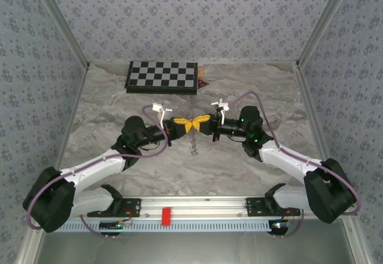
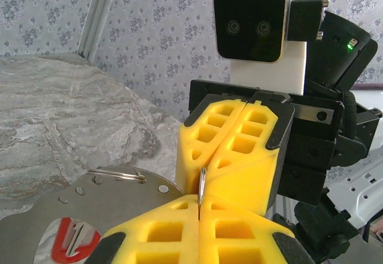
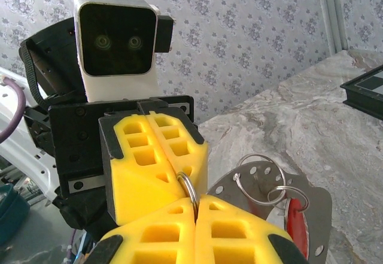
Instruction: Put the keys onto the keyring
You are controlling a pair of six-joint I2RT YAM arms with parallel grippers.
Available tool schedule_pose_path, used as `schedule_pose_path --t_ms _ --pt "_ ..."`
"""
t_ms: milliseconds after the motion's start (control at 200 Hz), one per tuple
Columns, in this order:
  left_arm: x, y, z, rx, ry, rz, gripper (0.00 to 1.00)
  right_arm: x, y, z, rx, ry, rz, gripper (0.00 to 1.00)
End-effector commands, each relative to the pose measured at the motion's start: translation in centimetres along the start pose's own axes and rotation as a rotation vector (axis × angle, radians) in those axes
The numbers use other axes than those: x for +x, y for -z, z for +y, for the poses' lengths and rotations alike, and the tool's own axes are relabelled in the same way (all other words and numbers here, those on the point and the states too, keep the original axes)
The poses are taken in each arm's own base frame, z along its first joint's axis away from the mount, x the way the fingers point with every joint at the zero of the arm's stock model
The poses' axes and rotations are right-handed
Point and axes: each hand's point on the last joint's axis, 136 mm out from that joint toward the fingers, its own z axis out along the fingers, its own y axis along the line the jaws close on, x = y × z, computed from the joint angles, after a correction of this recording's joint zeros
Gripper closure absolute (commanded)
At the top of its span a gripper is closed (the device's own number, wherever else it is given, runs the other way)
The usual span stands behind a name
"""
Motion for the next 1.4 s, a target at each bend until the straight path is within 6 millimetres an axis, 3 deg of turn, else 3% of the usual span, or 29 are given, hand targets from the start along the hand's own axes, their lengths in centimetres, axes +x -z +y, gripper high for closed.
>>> schedule_pose_path --t_ms 0,115,245,450,975,1394 --pt "-1.8 -0.1 -2.4 0.085 -0.060 -0.046 1.00 -1.1 -0.3 0.5 -0.026 0.022 -0.003 1.00" --pt "-1.5 0.0 -2.0 0.061 -0.061 -0.033 1.00 -0.9 -0.1 0.3 -0.007 0.035 0.007 1.00" --pt "-1.3 0.3 -1.7 0.033 -0.072 -0.014 0.84 -0.8 0.3 0.2 0.016 0.058 0.027 1.00" --pt "-0.9 1.0 -1.3 0.004 -0.101 0.031 0.79 -0.1 0.8 0.0 0.058 0.101 0.111 1.00" --pt "2.9 1.7 0.6 -0.078 -0.165 0.238 0.76 5.4 0.4 -0.4 0.131 0.252 0.517 1.00" --pt "5.2 1.5 1.6 -0.077 -0.142 0.333 0.76 6.4 -0.4 -0.1 0.108 0.272 0.572 1.00"
